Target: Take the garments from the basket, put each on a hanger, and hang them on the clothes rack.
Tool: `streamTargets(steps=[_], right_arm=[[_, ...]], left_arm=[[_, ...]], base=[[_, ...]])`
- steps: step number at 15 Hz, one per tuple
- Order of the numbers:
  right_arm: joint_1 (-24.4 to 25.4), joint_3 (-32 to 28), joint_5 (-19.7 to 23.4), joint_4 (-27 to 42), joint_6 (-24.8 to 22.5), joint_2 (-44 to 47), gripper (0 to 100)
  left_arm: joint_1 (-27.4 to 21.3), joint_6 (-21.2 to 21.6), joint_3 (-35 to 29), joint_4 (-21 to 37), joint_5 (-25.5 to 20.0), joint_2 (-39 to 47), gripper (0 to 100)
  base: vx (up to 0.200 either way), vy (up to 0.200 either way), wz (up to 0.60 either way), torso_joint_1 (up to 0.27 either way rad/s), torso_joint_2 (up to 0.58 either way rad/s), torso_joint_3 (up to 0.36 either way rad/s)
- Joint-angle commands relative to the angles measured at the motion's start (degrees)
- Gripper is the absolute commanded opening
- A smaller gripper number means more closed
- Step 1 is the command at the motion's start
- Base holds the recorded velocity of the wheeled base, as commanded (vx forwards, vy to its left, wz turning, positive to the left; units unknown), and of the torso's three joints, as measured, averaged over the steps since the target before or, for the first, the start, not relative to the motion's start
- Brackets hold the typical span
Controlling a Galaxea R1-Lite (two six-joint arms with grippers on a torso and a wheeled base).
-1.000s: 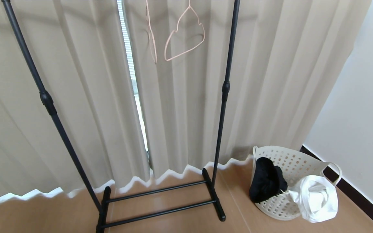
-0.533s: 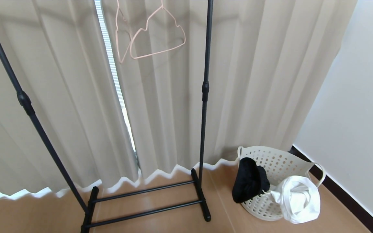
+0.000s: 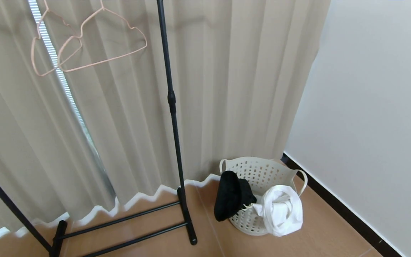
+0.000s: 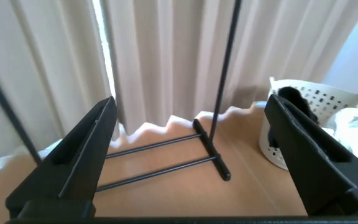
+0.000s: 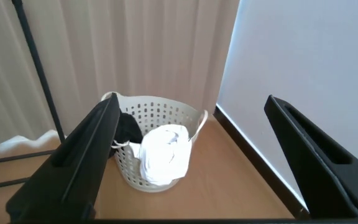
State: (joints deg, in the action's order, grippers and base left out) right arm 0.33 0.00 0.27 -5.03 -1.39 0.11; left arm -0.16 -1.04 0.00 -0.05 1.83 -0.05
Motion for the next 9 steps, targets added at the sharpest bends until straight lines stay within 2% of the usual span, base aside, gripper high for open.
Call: streamTargets(steps=[1,7,9], right_arm=[[0.0,0.0,0.1,-0.1,0.0,0.0,100],[0.0,0.0,0.0,-0.1,0.0,0.0,100],[0.0,0.0,0.0,-0.1,0.0,0.0,100]], left_arm=[[0.0,0.0,0.0,0.0,0.1,0.0,100],[0.0,0.0,0.0,0.0,0.1,0.0,100],[0.0,0.0,0.0,0.0,0.1,0.0,100]], base=[[0.0,0.0,-0.6,0.002,0.01,0.007],[0.0,0.0,0.0,0.0,0.0,0.0],[0.2,0.0,0.0,0.0,0.0,0.0]])
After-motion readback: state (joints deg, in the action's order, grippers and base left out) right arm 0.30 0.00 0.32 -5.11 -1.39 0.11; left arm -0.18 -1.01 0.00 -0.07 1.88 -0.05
